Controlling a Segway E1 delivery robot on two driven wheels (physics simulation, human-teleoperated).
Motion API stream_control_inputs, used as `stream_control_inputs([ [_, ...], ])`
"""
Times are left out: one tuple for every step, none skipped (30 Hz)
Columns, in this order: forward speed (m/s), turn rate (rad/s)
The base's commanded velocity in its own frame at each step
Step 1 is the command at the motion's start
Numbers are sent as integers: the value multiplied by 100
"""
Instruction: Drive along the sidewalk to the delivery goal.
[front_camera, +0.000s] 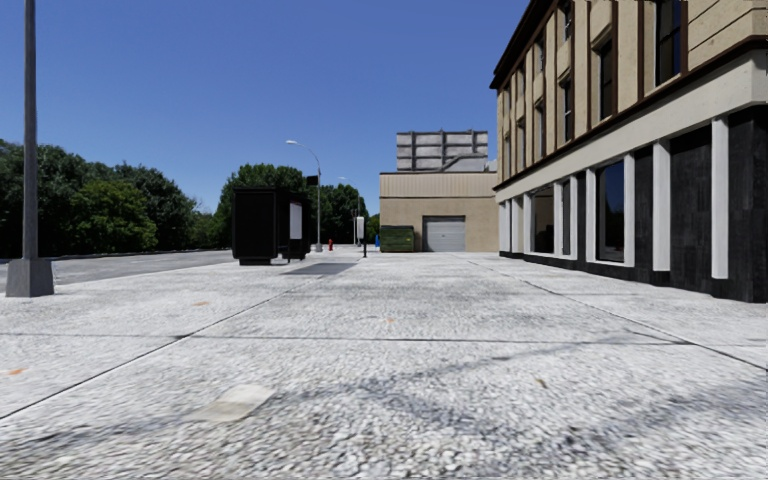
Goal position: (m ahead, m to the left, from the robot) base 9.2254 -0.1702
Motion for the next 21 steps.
stream_control_inputs([
  [160, 0],
  [159, 0],
  [159, 0],
  [159, 0],
  [156, 0],
  [151, 0],
  [141, 0],
  [141, 0],
  [135, 0],
  [131, 0],
  [131, 0],
  [129, 0],
  [128, 0],
  [127, 0],
  [127, 0],
  [126, 0],
  [126, 0],
  [126, 0],
  [126, 0],
  [126, 0],
  [126, 0],
])
